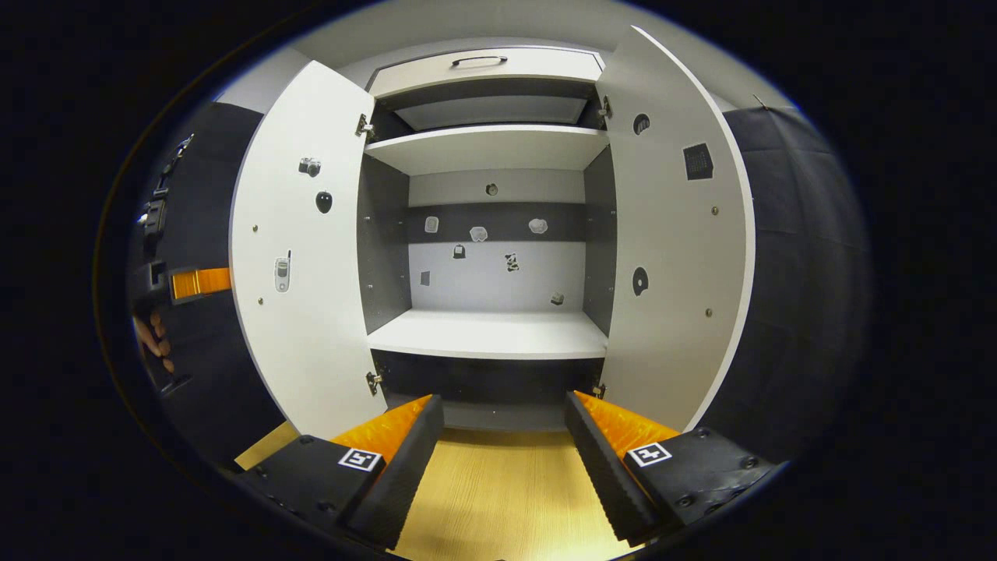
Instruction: Open the right door of the double-door shoe cabinet with the right hand, and open the left door with the left hand.
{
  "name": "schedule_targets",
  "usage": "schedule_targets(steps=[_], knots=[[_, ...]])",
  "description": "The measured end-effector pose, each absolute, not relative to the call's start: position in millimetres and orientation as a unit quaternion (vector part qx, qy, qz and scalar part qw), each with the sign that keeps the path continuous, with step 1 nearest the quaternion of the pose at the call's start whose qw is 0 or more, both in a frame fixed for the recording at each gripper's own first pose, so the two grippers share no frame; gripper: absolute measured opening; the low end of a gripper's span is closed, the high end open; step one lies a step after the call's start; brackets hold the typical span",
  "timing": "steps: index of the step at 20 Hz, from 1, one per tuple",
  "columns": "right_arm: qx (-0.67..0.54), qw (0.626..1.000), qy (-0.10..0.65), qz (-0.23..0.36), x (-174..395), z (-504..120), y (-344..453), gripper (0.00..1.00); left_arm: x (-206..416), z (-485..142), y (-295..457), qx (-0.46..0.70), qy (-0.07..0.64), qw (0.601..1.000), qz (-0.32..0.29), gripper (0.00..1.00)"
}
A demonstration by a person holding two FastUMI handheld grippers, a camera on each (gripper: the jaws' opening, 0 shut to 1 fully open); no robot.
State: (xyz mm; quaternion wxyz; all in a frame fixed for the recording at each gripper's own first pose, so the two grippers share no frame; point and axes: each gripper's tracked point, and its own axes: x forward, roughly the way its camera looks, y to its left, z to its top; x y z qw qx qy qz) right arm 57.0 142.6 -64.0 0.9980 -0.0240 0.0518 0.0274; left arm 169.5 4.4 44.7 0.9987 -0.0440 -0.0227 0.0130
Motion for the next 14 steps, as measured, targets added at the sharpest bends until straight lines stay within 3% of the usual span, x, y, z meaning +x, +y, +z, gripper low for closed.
schedule_targets(steps=[7, 14], knots=[[-0.023, 0.999, 0.03, 0.025, 37, -46, 117, 0.98, 161, 54, 5, -0.023, -0.02, 0.999, 0.032, 0.05], [0.001, 0.999, 0.004, 0.034, 2, -10, 65, 0.98, 90, 78, -47, 0.0, -0.029, 0.998, 0.064, 0.05]])
